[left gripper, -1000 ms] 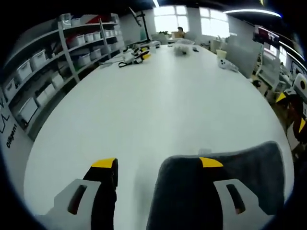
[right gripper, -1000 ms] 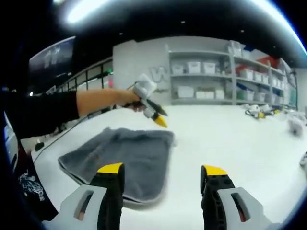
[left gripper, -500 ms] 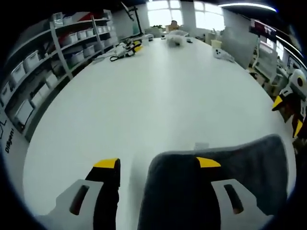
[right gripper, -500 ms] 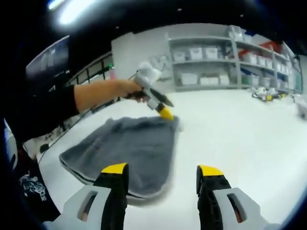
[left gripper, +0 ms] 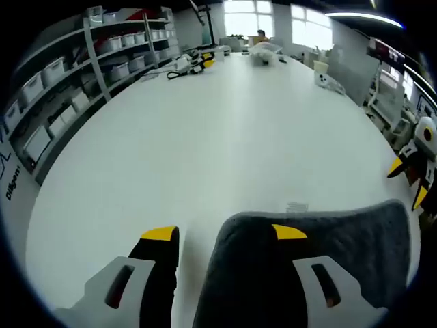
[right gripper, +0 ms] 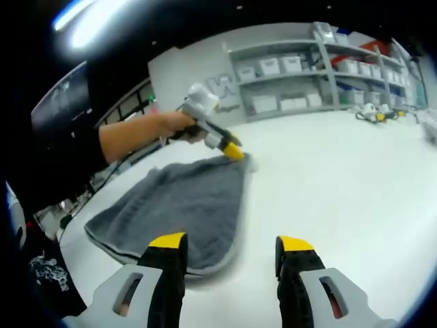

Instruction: Open the folded towel by lifting each exposed corner and separating the folded layers until the towel lies flat within the target outline without major curled edges

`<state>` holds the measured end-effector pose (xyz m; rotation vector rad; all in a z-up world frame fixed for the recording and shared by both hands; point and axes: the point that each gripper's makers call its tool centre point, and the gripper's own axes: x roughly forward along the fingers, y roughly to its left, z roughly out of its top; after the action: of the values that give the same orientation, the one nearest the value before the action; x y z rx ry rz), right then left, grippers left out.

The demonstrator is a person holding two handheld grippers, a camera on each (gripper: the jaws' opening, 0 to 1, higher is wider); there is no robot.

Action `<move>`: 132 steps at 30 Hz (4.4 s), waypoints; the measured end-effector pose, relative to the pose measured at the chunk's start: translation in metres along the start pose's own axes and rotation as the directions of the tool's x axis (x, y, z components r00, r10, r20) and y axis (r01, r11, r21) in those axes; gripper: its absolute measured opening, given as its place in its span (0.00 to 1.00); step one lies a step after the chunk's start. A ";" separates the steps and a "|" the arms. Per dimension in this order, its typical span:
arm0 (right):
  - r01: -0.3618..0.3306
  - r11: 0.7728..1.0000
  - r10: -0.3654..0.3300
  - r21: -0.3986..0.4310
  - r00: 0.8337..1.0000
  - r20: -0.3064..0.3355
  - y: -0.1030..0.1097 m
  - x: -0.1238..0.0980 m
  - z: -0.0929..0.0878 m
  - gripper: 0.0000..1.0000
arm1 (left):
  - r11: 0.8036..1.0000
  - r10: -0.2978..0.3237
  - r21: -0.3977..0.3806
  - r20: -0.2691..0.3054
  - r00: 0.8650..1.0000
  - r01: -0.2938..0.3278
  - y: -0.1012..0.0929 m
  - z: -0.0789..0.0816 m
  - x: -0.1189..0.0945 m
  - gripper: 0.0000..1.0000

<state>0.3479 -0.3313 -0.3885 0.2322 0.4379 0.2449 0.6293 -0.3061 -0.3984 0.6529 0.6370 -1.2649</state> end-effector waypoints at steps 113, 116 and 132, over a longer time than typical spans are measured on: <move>-0.120 0.955 0.175 -0.271 0.966 0.188 0.110 -0.015 0.058 0.00 | 0.996 0.084 -0.072 0.494 0.866 -0.056 0.000 0.006 -0.135 0.02; -0.162 0.949 0.228 -0.268 0.946 0.233 0.126 -0.019 0.070 0.00 | 0.990 0.136 -0.031 0.461 0.877 -0.138 -0.002 -0.007 -0.142 0.02; -0.199 0.899 0.301 -0.390 0.928 0.221 0.176 -0.011 0.079 0.00 | 0.979 0.203 -0.131 0.562 0.802 -0.155 0.001 -0.037 -0.207 0.02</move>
<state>0.3405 -0.1813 -0.2668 -0.0422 0.0761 0.5369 0.5895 -0.1456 -0.2682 0.2277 0.1137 -1.1704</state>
